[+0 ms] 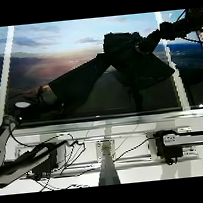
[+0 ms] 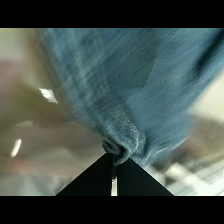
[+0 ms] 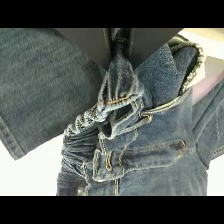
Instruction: Fold the clothes and pants, and hang the long-sleeved shirts on hangers.
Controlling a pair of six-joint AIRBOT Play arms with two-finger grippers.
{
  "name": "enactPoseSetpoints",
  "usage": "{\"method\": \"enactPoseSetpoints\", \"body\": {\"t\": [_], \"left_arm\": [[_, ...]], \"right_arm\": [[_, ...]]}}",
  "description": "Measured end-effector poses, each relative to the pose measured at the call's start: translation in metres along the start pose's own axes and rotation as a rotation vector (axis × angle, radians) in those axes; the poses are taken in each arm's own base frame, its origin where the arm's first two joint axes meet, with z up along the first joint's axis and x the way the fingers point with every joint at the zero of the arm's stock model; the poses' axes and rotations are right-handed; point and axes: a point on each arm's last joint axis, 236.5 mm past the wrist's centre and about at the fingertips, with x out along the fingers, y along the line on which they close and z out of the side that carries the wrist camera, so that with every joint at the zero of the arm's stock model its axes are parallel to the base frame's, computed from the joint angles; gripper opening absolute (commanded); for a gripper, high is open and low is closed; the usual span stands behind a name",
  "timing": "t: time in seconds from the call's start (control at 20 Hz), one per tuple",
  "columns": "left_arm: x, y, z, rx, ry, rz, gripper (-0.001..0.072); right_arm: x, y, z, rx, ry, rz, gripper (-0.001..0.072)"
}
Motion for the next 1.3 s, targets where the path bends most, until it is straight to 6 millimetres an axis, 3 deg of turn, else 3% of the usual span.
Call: {"method": "enactPoseSetpoints", "body": {"t": [0.15,0.25,0.35,0.45,0.5,0.65,0.8,0.9,1.0,1.2,1.3], "left_arm": [[-0.036,-0.055,0.085,0.124,-0.191,-0.088,0.0025],[-0.095,-0.106,0.157,0.216,-0.381,-0.141,0.0024],[-0.175,-0.156,0.217,0.309,-0.592,-0.168,0.0024],[-0.260,-0.197,0.254,0.398,-0.795,-0.165,0.0025],[-0.295,-0.210,0.263,0.435,-0.873,-0.150,0.0025],[-0.368,-0.219,0.272,0.503,-1.022,-0.057,0.0025],[-0.392,-0.179,0.273,0.487,-1.019,0.113,0.0025],[-0.386,-0.129,0.265,0.455,-0.919,0.272,0.0025],[-0.369,-0.070,0.248,0.395,-0.772,0.423,0.0025],[-0.320,0.061,0.176,0.181,-0.379,0.674,0.0025],[-0.303,0.109,0.133,0.103,-0.201,0.767,0.0025]], "right_arm": [[-0.022,-0.004,0.029,-0.017,-0.106,-0.028,0.0034],[-0.056,-0.013,0.057,-0.025,-0.221,-0.069,0.0034],[-0.104,-0.025,0.084,-0.028,-0.359,-0.123,0.0035],[-0.160,-0.040,0.098,-0.016,-0.480,-0.189,0.0034],[-0.183,-0.047,0.097,-0.007,-0.518,-0.219,0.0034],[-0.236,-0.076,0.074,0.081,-0.562,-0.314,0.0034],[-0.261,-0.099,0.031,0.196,-0.557,-0.402,0.0034],[-0.257,-0.106,-0.008,0.260,-0.505,-0.441,0.0034],[-0.237,-0.111,-0.061,0.316,-0.400,-0.478,0.0034],[-0.186,-0.125,-0.188,0.376,-0.050,-0.555,0.0034],[-0.170,-0.129,-0.240,0.375,0.124,-0.576,0.0034]]}}
